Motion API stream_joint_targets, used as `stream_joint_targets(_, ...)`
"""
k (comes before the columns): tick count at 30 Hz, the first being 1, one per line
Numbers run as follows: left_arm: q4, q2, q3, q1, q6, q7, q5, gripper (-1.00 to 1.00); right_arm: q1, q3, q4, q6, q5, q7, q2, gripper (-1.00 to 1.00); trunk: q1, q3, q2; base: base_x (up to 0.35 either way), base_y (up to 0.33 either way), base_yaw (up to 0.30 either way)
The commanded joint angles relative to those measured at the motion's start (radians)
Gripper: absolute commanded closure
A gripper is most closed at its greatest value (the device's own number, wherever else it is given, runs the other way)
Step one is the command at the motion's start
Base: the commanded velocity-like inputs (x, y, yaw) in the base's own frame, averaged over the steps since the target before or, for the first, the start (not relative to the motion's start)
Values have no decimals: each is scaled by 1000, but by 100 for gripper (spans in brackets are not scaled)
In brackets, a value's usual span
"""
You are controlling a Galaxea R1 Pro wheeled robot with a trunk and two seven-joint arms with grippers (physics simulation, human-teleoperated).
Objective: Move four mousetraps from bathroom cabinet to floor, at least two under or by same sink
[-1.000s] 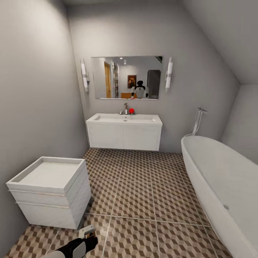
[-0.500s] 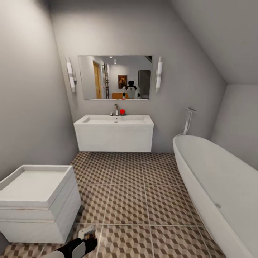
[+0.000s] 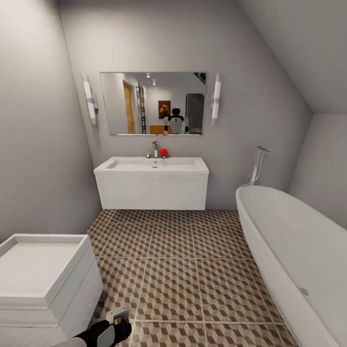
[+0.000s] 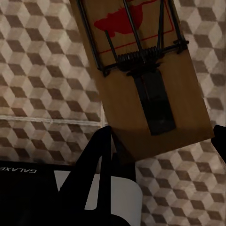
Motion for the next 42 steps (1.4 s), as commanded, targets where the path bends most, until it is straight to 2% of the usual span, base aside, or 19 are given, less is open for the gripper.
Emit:
stream_joint_targets(1,-2,0,-9,0,6,6,9,100,-1,8,2,1,-11,4,0,100,1,-1,0,322,0,0)
stream_joint_targets(22,-2,0,-9,0,6,10,13,100,4,8,0,-12,-9,1,-6,100,1,-1,0,322,0,0)
stream_joint_targets(33,-2,0,-9,0,4,13,9,100,4,9,-1,-52,-7,-3,-9,100,1,-1,0,322,0,0)
stream_joint_targets(38,-3,-1,-9,0,3,14,6,100,4,9,-7,-43,-5,-75,-11,100,1,-1,0,321,0,0)
stream_joint_targets(42,-9,1,-10,0,5,15,5,100,4,10,-54,-4,-3,-216,-13,100,1,-1,0,321,0,0)
